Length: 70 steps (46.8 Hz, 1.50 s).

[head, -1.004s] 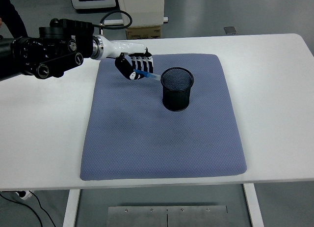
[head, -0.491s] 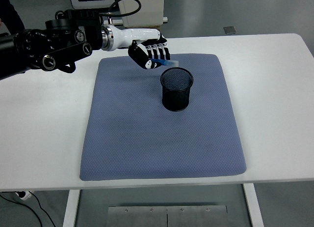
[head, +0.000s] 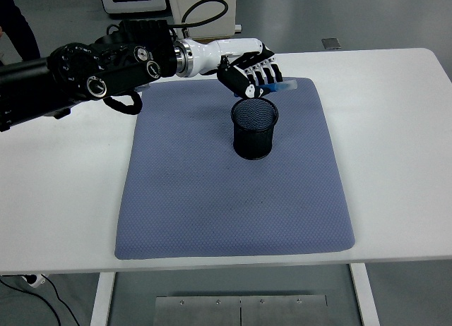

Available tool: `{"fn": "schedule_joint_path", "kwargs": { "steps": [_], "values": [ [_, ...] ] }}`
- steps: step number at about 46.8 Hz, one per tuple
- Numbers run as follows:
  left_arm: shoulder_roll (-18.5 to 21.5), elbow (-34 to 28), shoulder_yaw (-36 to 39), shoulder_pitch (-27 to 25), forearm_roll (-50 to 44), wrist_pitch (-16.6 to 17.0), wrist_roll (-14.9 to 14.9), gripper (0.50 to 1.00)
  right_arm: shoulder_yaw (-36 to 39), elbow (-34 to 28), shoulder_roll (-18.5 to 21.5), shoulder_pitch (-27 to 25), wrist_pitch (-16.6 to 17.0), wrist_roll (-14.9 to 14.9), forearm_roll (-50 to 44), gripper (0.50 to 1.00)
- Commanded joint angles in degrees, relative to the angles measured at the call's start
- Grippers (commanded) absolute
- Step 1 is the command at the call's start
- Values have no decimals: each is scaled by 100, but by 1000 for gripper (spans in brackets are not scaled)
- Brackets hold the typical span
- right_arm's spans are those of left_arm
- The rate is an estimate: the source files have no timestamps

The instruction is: Left hand places marker in pen holder

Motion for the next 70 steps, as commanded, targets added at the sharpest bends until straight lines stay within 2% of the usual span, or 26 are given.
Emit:
{"fn": "schedule_joint_path", "kwargs": {
  "steps": [1,29,33,37,40,43,49,54,59,70],
  "values": [
    [-23,1,1,11,-157,8,0,500,0,1,0,0,1,1,0,1000],
    [-260,-34,-78,389,-904,26,-18,500,0,1,0,0,1,9,0,1000],
    [-251,-34,-78,398,-904,26,-18,575,0,1,0,0,1,1,0,1000],
    [-234,-34,-78,389,-913,34,-18,707,0,1,0,0,1,1,0,1000],
    [-225,-26,-78,380,-913,26,-18,783,0,1,0,0,1,9,0,1000],
    [-207,-26,-139,371,-913,26,-18,909,0,1,0,0,1,1,0,1000],
    [-155,-26,-192,336,-913,-27,-18,1000,0,1,0,0,1,1,0,1000],
    [-84,-17,-210,327,-931,-18,-18,1000,0,1,0,0,1,1,0,1000],
    [249,1,-588,292,-1282,-27,-27,1000,0,1,0,0,1,9,0,1000],
    [619,97,-623,468,-1335,8,-18,1000,0,1,0,0,1,1,0,1000]
  ]
}}
